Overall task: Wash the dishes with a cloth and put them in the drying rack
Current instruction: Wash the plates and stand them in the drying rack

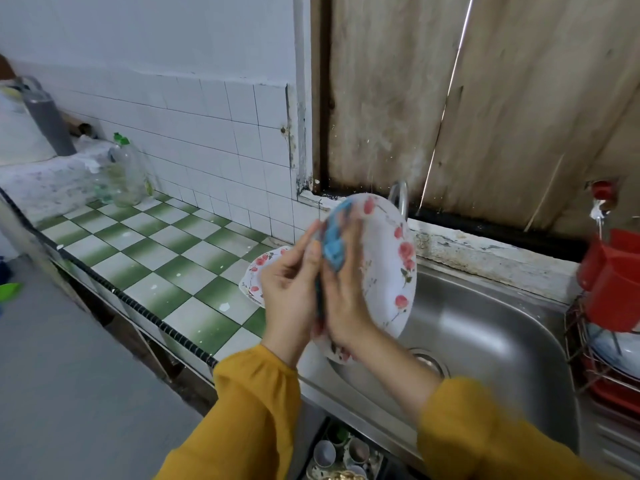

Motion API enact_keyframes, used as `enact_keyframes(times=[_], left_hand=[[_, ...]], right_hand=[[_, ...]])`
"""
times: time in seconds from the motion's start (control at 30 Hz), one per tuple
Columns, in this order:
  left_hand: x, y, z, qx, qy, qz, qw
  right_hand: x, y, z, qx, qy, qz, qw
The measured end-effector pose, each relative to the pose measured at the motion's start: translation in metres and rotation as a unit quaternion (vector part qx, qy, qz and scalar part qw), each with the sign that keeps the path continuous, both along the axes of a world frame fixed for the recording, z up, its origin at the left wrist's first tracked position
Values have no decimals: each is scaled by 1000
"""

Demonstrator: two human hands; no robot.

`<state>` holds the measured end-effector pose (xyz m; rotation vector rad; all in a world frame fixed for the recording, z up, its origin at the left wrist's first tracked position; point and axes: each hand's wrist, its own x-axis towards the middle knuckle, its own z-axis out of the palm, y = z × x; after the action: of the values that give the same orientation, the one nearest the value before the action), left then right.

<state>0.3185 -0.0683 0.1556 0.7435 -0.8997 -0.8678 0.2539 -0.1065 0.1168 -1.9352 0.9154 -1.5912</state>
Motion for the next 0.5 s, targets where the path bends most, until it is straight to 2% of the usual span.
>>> enact_keyframes(times=[0.03, 0.1, 0.2, 0.27, 0.33, 0.4, 0.5], left_hand=[[8, -3, 2, 10, 24, 5, 1000], [26, -4, 2, 21, 33, 7, 999], [35, 0, 1, 23, 33, 1, 999], [30, 1, -2, 19, 39, -8, 999], [24, 2, -1, 14, 45, -17, 999], [18, 2, 2, -1, 23, -17, 1000], [21, 1, 9, -19, -10, 3, 1000]], right_hand=[[-1, 11, -14, -6, 86, 45, 995], [-16, 16, -43, -25, 237, 41, 970], [-51, -5, -63, -27, 357, -108, 927], [-66, -27, -53, 3, 355, -202, 913], [-65, -39, -34, 10, 311, -252, 916], [-48, -35, -20, 0, 256, -212, 943], [-24, -7, -30, -105, 248, -54, 961]])
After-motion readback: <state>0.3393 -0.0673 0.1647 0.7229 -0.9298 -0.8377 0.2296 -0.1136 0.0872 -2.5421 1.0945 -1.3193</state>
